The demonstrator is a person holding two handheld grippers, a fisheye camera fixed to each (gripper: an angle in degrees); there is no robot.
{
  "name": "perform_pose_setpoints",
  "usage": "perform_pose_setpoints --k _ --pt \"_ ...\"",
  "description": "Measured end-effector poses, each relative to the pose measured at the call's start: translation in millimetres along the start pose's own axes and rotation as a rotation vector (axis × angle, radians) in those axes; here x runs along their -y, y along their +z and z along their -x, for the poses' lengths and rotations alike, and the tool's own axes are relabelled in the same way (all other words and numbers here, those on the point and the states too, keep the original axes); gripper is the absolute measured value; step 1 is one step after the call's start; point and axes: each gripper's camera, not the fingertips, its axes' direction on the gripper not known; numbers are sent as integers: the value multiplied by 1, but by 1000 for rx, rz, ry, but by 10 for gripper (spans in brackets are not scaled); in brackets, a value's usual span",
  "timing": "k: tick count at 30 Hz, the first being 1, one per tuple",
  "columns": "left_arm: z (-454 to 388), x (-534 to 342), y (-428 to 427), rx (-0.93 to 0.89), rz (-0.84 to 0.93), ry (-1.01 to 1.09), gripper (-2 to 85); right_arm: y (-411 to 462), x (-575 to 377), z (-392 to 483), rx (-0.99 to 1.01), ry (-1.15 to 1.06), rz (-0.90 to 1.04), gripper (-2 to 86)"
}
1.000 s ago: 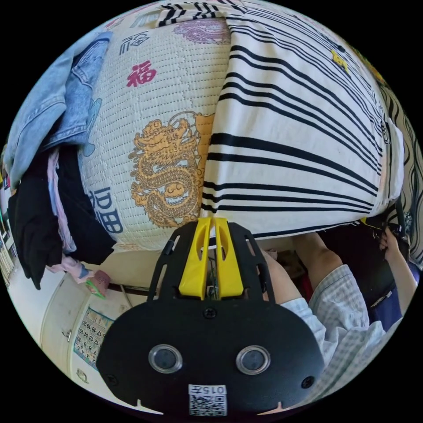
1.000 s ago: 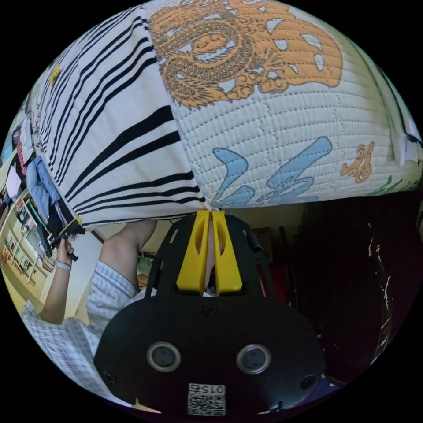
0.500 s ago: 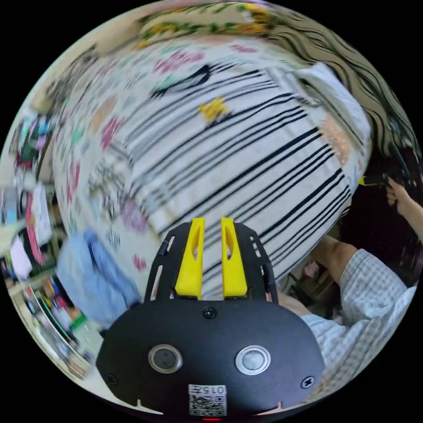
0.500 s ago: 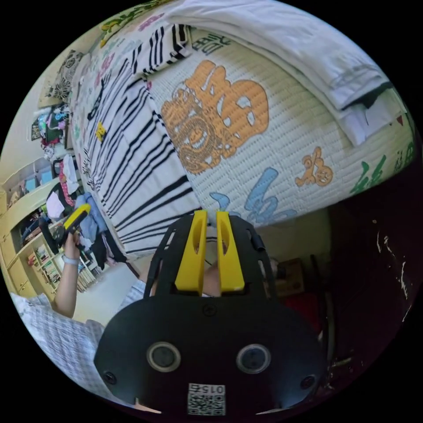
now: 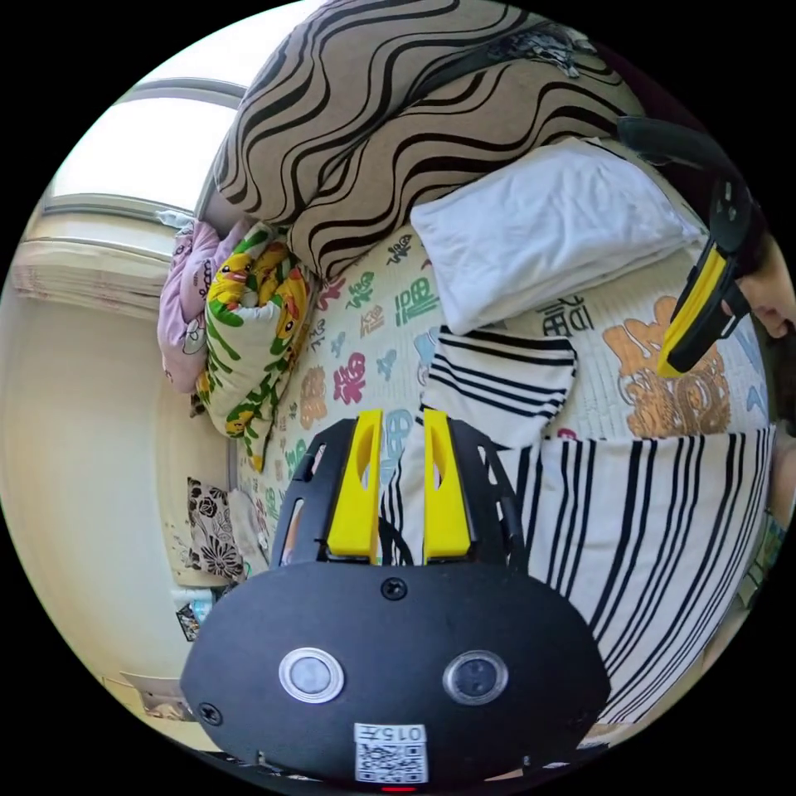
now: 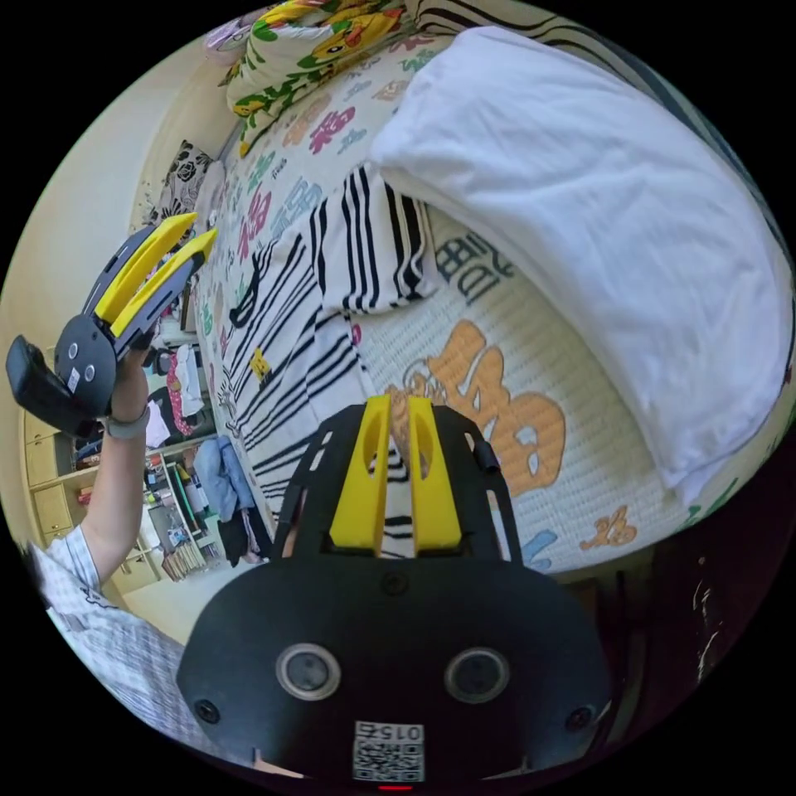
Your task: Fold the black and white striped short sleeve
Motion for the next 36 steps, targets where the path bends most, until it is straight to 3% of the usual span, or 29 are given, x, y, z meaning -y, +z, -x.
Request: perform_pose_setpoints --k 5,8,13,18,22,27,29,36 --pt "0 23 64 -16 11 17 76 4 44 -16 26 -4 -48 59" --pt "12 35 111 -142 24 -27 76 12 63 -27 3 41 -51 66" --pt "61 50 203 -549 7 -177 80 17 71 -46 47 125 -70 66" --pt "74 84 252 -823 -3 -134 83 13 66 -62 66 199 -128 68" --pt "68 105 290 -801 94 -76 83 18 72 -71 130 246 -116 70" --pt "79 106 311 -810 93 -53 46 24 84 -66 94 231 -100 50" --pt "94 98 314 -873 57 -84 23 22 87 -61 110 194 -107 20" --pt "186 -4 272 -823 -230 -381 2 -10 91 -15 137 2 -212 1"
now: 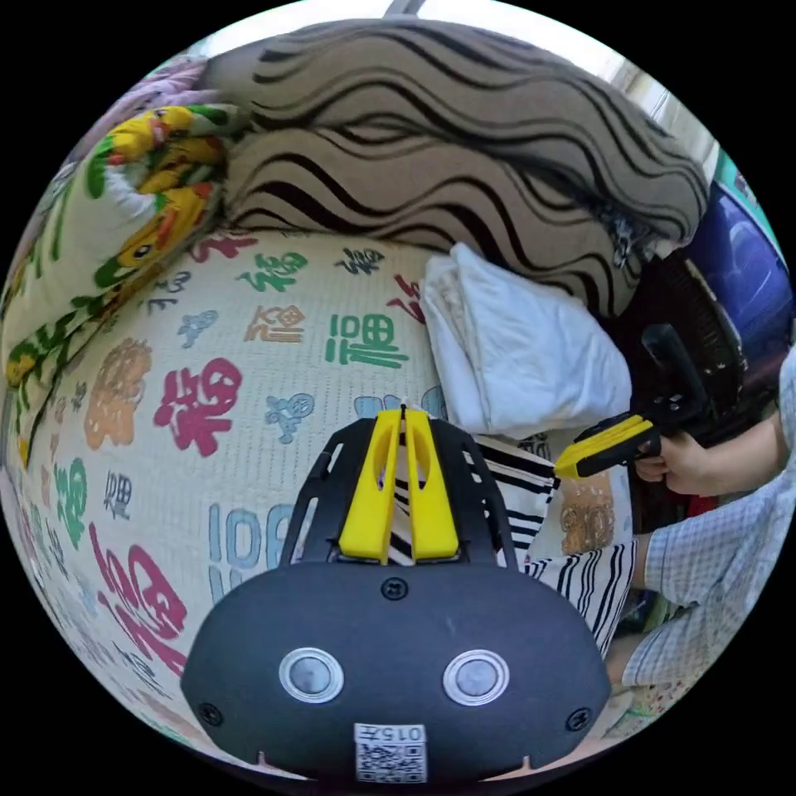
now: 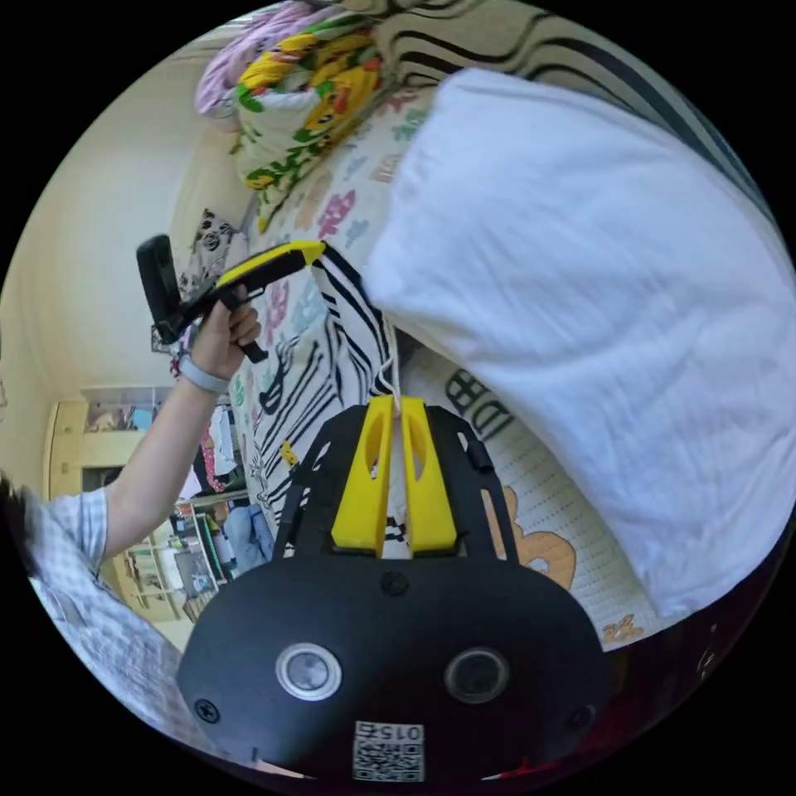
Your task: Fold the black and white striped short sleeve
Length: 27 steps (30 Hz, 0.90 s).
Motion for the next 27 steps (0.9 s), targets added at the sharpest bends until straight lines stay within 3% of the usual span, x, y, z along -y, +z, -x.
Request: perform_pose_setpoints --k 4,8,13,16,20,24,27 --pt "17 -75 -91 52 -180 -132 1 -6 -2 70 26 -275 9 0" --pt "24 -153 -139 148 -167 -328 2 31 -22 141 9 -542 168 3" --pt "39 -255 -148 162 -61 -714 19 109 -47 171 -69 -603 454 20" --pt "40 -275 -167 191 -93 -823 45 114 -48 183 -90 -591 467 24" --pt "38 -258 -188 174 -182 -784 53 105 -28 203 -147 -588 348 33" --pt "43 -229 -169 124 -33 -682 57 131 -13 217 -205 -586 377 21" --pt "51 -232 -162 115 95 -710 43 158 -16 213 -220 -537 501 9"
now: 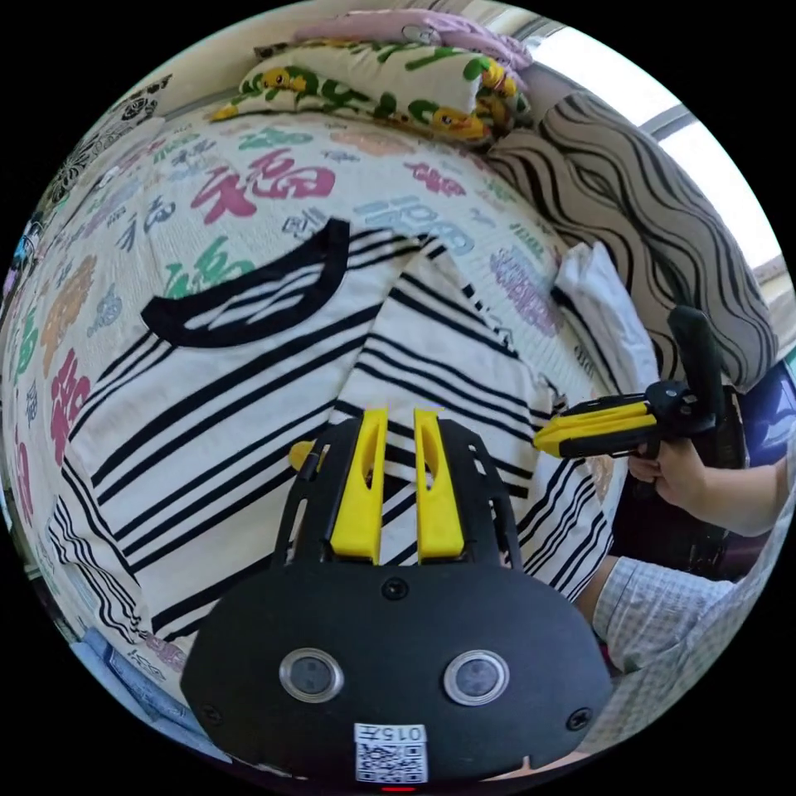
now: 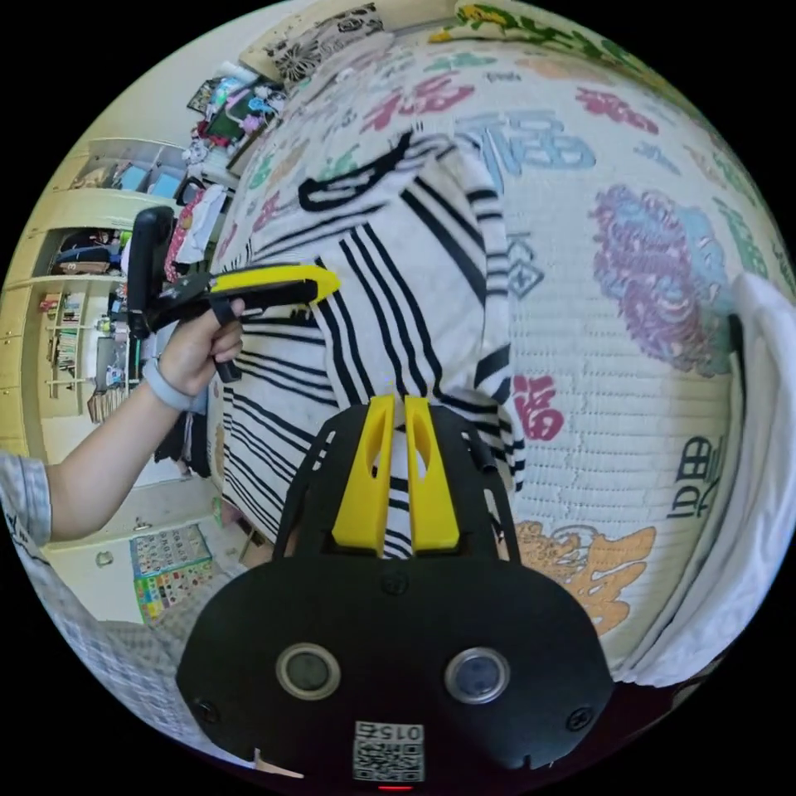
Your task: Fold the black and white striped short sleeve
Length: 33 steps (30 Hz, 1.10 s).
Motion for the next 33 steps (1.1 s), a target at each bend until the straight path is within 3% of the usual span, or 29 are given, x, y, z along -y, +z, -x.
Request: perform_pose_setpoints --k 4,6,10,17,19,22,27,33 --pt "6 10 -29 -2 78 -16 44 2 -7 0 28 78 42 3" --pt "2 19 -55 -7 2 13 57 -11 -7 -1 28 159 -7 9" --pt "-8 65 -92 -74 -116 69 81 -39 -1 -12 214 318 -168 66" --pt "-26 127 -88 -98 -12 113 68 -41 13 -13 304 512 -194 51" --pt "-22 128 -102 -117 -43 71 13 -45 8 -10 334 540 -229 29" --pt "-7 117 -129 -237 -146 -53 2 -57 2 -1 349 568 -309 16" --pt "-7 106 -143 -203 -107 -117 19 -61 11 15 352 581 -299 22" --pt "-12 59 -233 -246 -220 -149 67 -92 9 53 262 527 -318 27"
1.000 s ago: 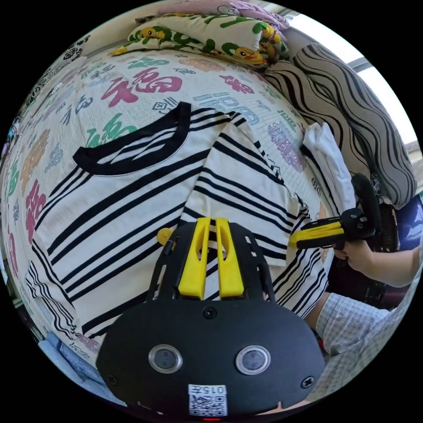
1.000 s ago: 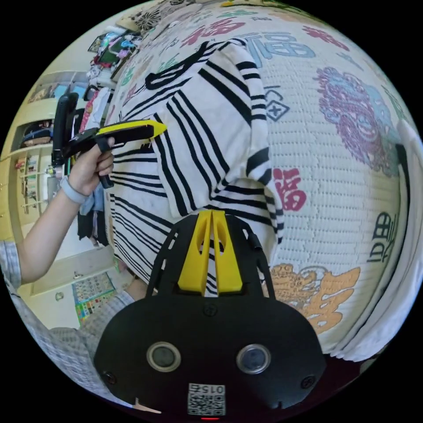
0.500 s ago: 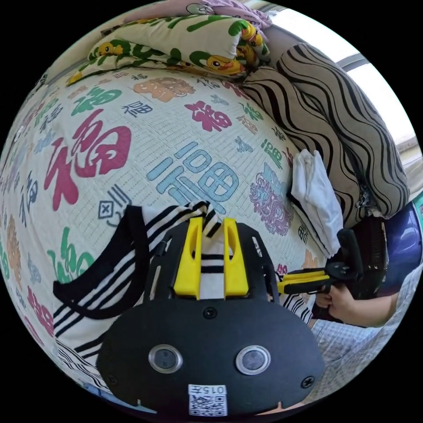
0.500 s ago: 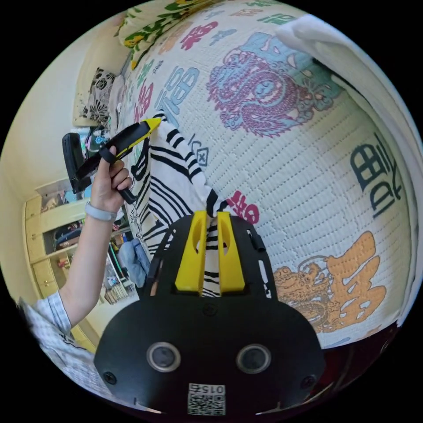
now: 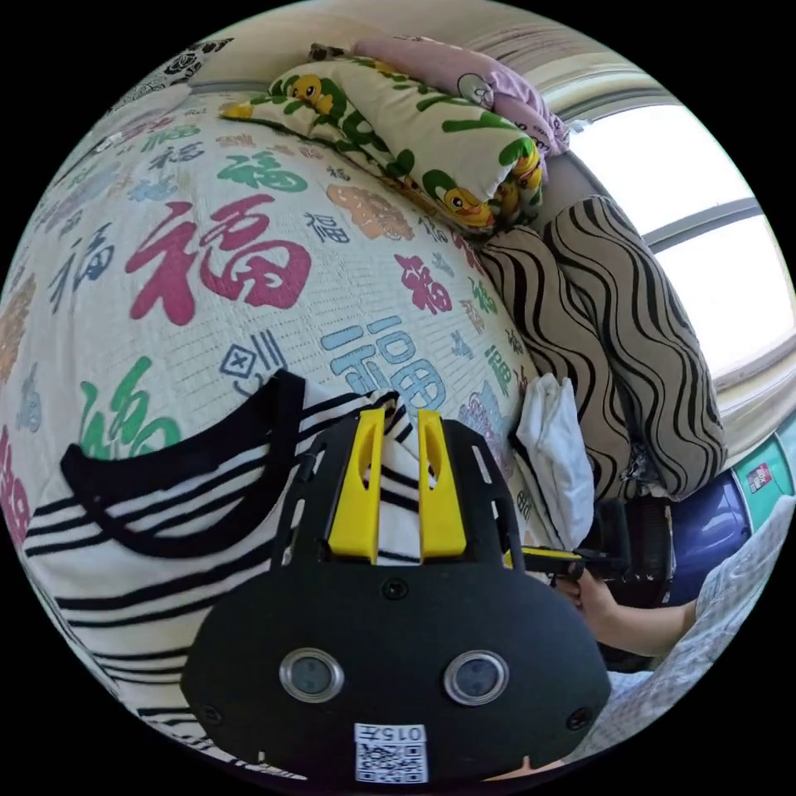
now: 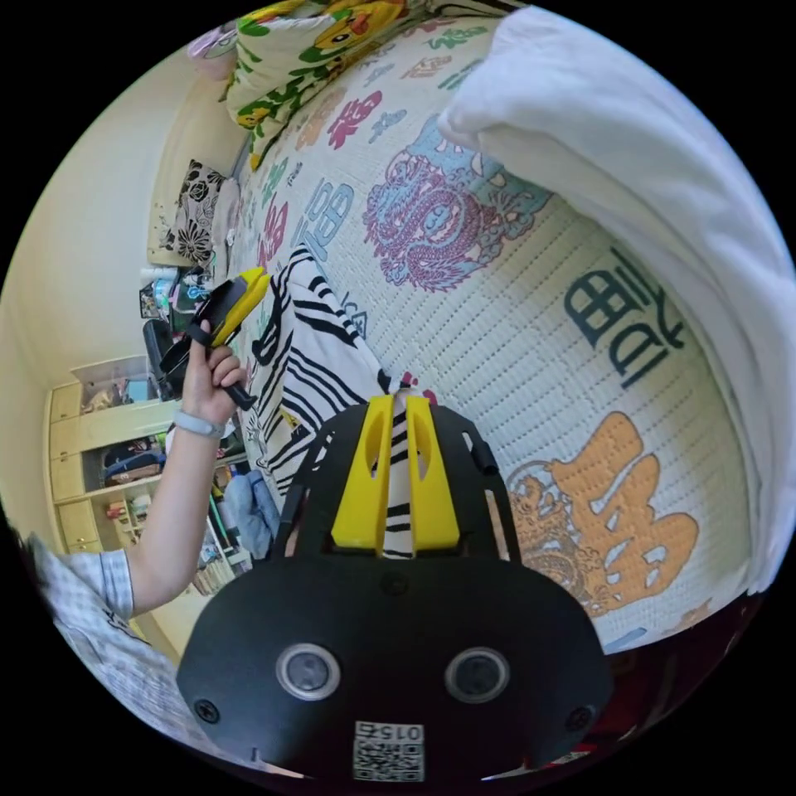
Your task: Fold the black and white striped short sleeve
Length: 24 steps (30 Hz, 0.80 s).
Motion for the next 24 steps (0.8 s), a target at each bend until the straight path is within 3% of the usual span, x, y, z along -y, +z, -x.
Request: perform_pose_setpoints --k 7,10,17,21,24 --pt "-25 -81 -67 214 187 42 64 35 -18 105 -30 -298 175 7" --pt "-27 -103 -73 289 258 46 43 61 -23 134 -96 -313 269 -1" --pt "-43 -127 -126 282 167 32 23 69 -33 190 -249 -315 350 -5" --pt "-41 -165 -204 279 35 -142 61 59 -41 241 -342 -372 363 -2" --pt "-25 -216 -278 292 -103 -308 68 60 -44 300 -298 -402 335 7"
